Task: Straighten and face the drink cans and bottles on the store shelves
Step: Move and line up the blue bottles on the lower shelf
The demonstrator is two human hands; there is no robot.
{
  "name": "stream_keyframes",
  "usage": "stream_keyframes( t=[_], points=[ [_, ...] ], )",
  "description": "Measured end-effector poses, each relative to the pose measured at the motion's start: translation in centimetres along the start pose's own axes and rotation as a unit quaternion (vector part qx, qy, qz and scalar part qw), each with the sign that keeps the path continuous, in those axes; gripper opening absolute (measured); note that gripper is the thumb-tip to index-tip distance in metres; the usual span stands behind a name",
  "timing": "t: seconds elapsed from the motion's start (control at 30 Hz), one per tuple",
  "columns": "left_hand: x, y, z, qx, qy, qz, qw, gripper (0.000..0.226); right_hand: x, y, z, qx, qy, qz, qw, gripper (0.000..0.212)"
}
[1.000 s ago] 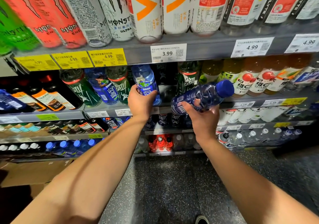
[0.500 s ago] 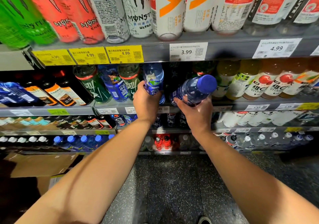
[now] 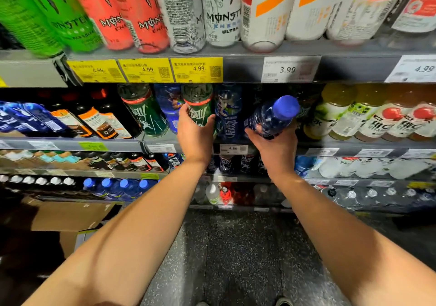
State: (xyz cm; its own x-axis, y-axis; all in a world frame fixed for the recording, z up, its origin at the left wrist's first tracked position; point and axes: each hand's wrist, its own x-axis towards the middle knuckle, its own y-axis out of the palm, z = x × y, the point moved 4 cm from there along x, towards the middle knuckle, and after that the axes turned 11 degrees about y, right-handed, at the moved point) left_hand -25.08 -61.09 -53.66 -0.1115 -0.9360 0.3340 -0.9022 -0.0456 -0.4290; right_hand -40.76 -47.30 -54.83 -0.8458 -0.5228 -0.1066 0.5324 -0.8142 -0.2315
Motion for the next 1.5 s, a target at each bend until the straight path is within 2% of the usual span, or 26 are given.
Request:
stream_keyframes(
  t=[0.13,0.3,0.4,0.47,0.6,0.77,0.87,0.97,1.07,1.2,1.4,1.5],
  points=[
    [0.5,-0.4,-0.5,-0.002,0.012,-0.01,1.0,0.049,-0.3,-0.4,-0.1,0.024,-0.006,-0.016,1.0,0.078],
    [1.5,-0.5,0.0,0.052,0.02,0.055,0.997,0.046,-0.5,-0.6,-0.1,0.034,-0.012,-0.031,0.999,0.075],
    [0.1,-1.6,0.3,0.025,0.012,-0.011,1.0,0.042,-1.0,-0.8,-0.2,0.042,-0.023,-0.037,0.998,0.072],
    [-1.1,-2.4,0.9,-0.005,0.0,-0.048,0.999,0.048,-1.4,-1.1,-0.2,0.039,-0.037,-0.042,0.998,0.069],
    [-2.9,-3.7,2.0,-0.092,-0.084,-0.072,0.99,0.071,-1.7,-1.8,-0.2,0.039,-0.046,-0.039,0.997,0.068],
    [-4.6,-3.3,1.2,-0.159,-0.115,-0.017,0.981,0.083,-1.7,-3.1,-0.5,0.075,-0.041,-0.043,0.995,0.058],
    [-6.3,-2.9,0.1,-0.163,-0.137,-0.021,0.977,0.091,-2.1,-4.2,-0.6,0.089,-0.071,-0.056,0.992,0.049],
    [-8.0,-2.2,-1.1,-0.169,-0.132,-0.025,0.976,0.075,-2.3,-5.9,-0.3,0.089,-0.1,-0.065,0.989,0.05],
    [-9.1,-1.1,-2.6,-0.165,-0.117,0.006,0.979,0.07,-2.1,-7.6,-0.3,0.098,-0.108,-0.068,0.987,0.051],
    [-9.7,1.0,-4.6,-0.125,-0.076,0.038,0.989,0.052,-2.1,-9.8,-0.6,0.106,-0.11,-0.082,0.985,0.052],
    [-9.0,4.7,-7.2,-0.121,-0.091,-0.012,0.988,0.054,-2.0,-12.7,-1.1,0.101,-0.108,-0.084,0.985,0.062],
    [-8.5,6.1,-8.2,-0.127,-0.063,-0.05,0.989,0.057,-1.8,-14.0,-1.7,0.091,-0.118,-0.086,0.985,0.065]
  ],
)
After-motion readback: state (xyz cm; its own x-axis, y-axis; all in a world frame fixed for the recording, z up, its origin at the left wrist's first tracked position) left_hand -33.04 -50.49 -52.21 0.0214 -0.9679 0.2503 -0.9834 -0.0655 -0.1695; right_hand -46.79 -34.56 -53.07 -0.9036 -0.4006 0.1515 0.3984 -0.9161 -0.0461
